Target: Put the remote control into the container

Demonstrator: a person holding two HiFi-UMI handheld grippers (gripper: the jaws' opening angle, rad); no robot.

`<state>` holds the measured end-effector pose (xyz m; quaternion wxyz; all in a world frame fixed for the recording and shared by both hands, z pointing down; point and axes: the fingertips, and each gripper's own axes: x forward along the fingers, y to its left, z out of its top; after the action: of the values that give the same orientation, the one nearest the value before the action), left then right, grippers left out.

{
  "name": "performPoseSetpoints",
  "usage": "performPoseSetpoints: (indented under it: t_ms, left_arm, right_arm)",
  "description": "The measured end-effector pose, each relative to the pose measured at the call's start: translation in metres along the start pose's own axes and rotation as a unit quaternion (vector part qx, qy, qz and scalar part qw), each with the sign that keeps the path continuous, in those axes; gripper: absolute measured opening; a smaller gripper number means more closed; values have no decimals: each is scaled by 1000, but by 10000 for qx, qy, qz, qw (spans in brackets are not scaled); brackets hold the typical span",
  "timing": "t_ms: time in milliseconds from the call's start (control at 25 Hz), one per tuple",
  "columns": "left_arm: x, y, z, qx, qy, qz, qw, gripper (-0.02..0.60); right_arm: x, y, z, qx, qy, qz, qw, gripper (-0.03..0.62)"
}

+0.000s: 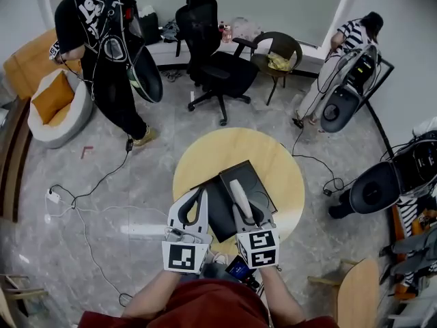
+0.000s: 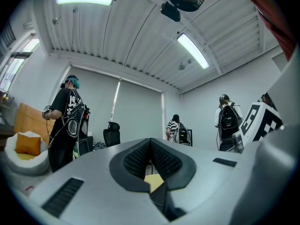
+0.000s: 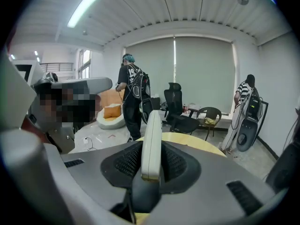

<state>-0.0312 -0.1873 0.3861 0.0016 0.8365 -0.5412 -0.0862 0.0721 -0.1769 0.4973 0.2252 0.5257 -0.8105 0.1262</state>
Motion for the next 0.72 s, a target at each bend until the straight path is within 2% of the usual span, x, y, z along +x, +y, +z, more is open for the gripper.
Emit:
performPoseSetpoints:
  t_ms: [240,720]
  left_arm:
    - [-8,8,4,75,-49,69,9999,15]
    - [-19,29,1,30,14,309,9995,15]
  right_arm:
    - [16,15,-16,28,281,167,9995,120]
    - [60,32,-60,-116,980,228,9949,120]
